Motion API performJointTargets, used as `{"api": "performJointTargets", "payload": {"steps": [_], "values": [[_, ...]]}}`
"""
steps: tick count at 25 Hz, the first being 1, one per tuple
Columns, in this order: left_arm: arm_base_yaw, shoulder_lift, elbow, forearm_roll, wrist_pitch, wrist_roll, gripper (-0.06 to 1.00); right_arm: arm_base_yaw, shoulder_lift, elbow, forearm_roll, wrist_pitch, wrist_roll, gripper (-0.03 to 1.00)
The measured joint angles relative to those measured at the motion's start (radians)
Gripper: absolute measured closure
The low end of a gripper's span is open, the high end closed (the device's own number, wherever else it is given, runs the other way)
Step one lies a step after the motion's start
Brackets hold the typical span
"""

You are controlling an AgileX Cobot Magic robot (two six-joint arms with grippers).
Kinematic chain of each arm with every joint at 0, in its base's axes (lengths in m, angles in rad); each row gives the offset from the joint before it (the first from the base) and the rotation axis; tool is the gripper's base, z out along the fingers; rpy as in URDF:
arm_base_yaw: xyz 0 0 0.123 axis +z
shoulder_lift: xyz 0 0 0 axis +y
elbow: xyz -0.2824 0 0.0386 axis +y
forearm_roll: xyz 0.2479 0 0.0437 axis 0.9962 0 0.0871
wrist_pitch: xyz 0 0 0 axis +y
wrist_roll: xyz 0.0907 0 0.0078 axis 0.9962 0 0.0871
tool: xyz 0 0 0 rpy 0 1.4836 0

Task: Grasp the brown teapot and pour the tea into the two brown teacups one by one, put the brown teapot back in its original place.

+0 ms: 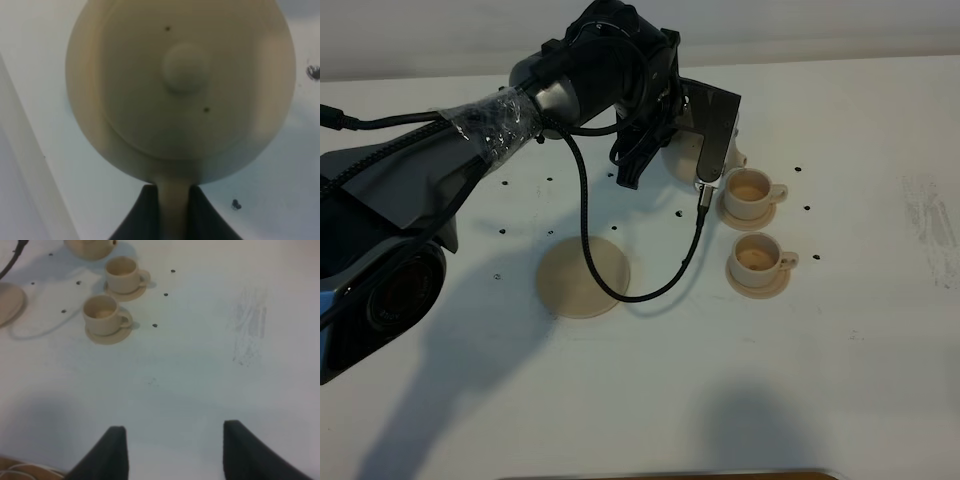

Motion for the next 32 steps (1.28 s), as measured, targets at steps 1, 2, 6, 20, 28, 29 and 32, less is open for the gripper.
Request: {"api": "performJointTargets", "payload": {"steps": [1, 2, 6, 20, 28, 29, 32], "values": [[-0.001, 0.0, 0.0, 0.001, 0.001, 0.014, 0.86, 0.0, 0.0, 0.0, 0.0, 0.0, 0.0, 0.53], [-0.002, 0.0, 0.0, 0.002, 0.002, 0.024, 0.86, 0.0, 0.0, 0.0, 0.0, 0.0, 0.0, 0.53], [-0.006, 0.0, 0.0, 0.003, 0.002, 0.083, 0.86, 0.0, 0.0, 0.0, 0.0, 0.0, 0.0, 0.53], [-0.009, 0.0, 0.0, 0.055, -0.018, 0.177, 0.86, 0.0, 0.0, 0.0, 0.0, 0.0, 0.0, 0.53], [-0.009, 0.0, 0.0, 0.079, -0.033, 0.177, 0.86, 0.0, 0.0, 0.0, 0.0, 0.0, 0.0, 0.53], [-0.011, 0.0, -0.001, 0.083, -0.036, 0.177, 0.86, 0.0, 0.0, 0.0, 0.0, 0.0, 0.0, 0.53], [-0.016, 0.0, -0.001, 0.087, -0.057, 0.177, 0.86, 0.0, 0.0, 0.0, 0.0, 0.0, 0.0, 0.53]]}}
